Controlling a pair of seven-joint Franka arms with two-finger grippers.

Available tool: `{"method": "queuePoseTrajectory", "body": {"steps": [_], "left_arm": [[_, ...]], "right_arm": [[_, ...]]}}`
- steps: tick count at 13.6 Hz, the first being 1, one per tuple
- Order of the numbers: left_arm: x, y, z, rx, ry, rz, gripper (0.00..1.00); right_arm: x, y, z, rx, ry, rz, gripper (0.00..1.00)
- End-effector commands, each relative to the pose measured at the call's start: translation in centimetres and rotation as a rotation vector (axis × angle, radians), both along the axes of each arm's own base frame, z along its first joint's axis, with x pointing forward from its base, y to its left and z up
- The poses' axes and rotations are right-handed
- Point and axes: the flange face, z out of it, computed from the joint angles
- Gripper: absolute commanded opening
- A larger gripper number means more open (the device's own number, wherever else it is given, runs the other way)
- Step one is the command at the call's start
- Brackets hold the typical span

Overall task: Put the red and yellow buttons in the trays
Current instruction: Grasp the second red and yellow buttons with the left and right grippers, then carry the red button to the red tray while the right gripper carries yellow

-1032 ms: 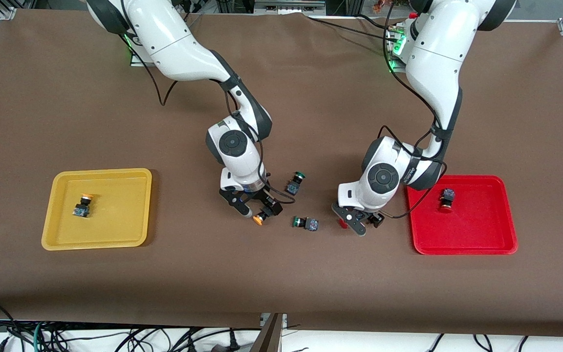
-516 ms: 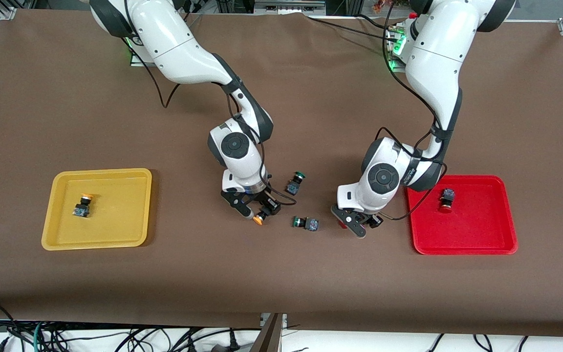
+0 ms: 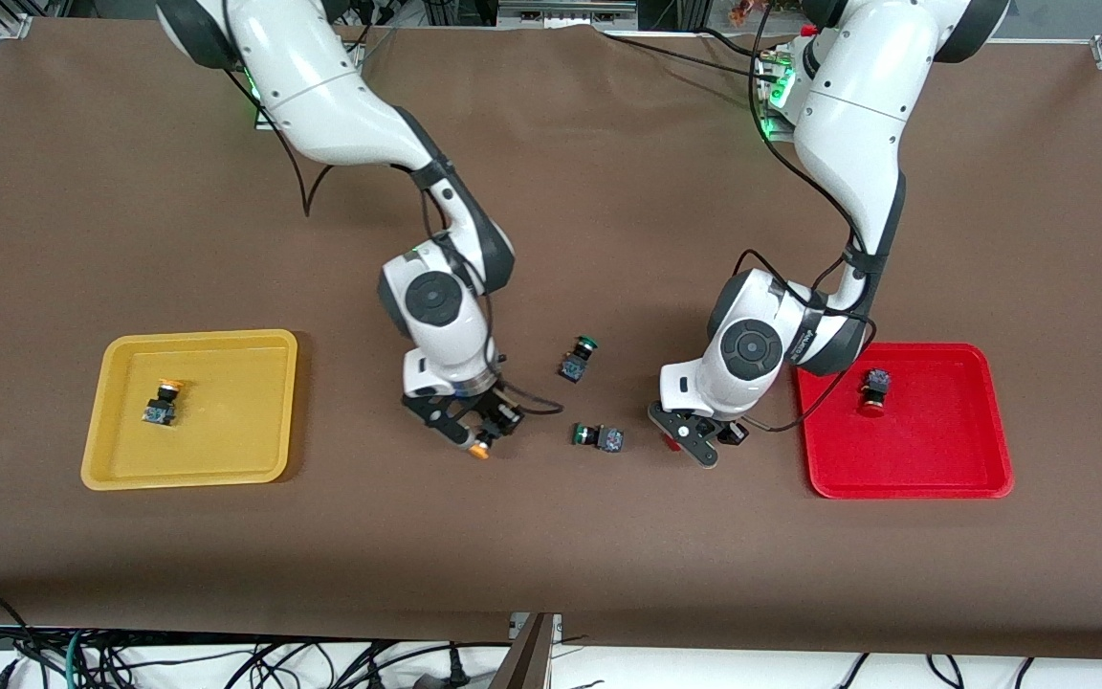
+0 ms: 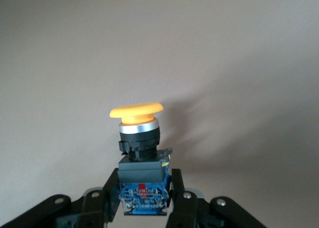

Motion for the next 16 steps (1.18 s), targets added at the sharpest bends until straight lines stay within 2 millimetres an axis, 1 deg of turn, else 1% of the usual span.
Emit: {"method": "queuePoseTrajectory", "body": {"steps": [1,3,4,5,6,7,8,9,10,12,13,14,15,16], "left_arm": [[0.9,1.4,5.1,-0.016,0.018,0.04,0.23],[1.5,4.6,9.2,-0.019,0.037,0.088,0.23],[1.7,6.6,10.8,-0.032,0.05,0.126,0.23],[2.0,8.8,12.0,-0.032,0.064,0.159,0.24],[2.3,11.9,13.3,-0.03,0.079,0.201,0.24],[2.5,14.9,14.3,-0.026,0.097,0.24,0.24],[2.5,17.9,15.0,-0.023,0.118,0.274,0.24],[2.6,21.2,15.4,-0.023,0.133,0.315,0.24],[2.7,24.5,15.4,-0.023,0.137,0.362,0.24],[2.7,31.1,15.0,-0.024,0.137,0.471,0.24],[2.5,34.3,14.4,-0.027,0.14,0.531,0.3],[2.2,37.4,13.8,-0.028,0.142,0.591,0.31],[1.9,40.0,13.1,-0.026,0.14,0.627,0.32],[1.2,41.8,11.8,-0.024,0.153,0.655,0.3]], "right_arm": [[1.8,-6.3,5.1,-0.062,0.086,0.134,0.12],[2.9,-11.7,7.1,-0.103,0.148,0.233,0.12],[3.5,-15.0,7.6,-0.117,0.182,0.291,0.12],[3.8,-17.7,8.1,-0.125,0.208,0.336,0.12],[3.9,-20.0,8.1,-0.128,0.236,0.375,0.12],[4.0,-22.9,8.0,-0.134,0.252,0.403,0.12],[4.1,-26.1,7.3,-0.147,0.266,0.435,0.12],[4.2,-29.1,6.7,-0.162,0.28,0.471,0.12],[4.1,-31.6,5.8,-0.17,0.299,0.483,0.12],[3.4,-35.6,4.2,-0.162,0.334,0.445,0.12],[2.9,-37.0,3.3,-0.157,0.346,0.426,0.12],[2.3,-38.1,2.1,-0.154,0.348,0.407,0.12],[1.6,-39.3,0.5,-0.155,0.336,0.385,0.12],[1.0,-40.5,-0.8,-0.159,0.321,0.367,0.12]]}}
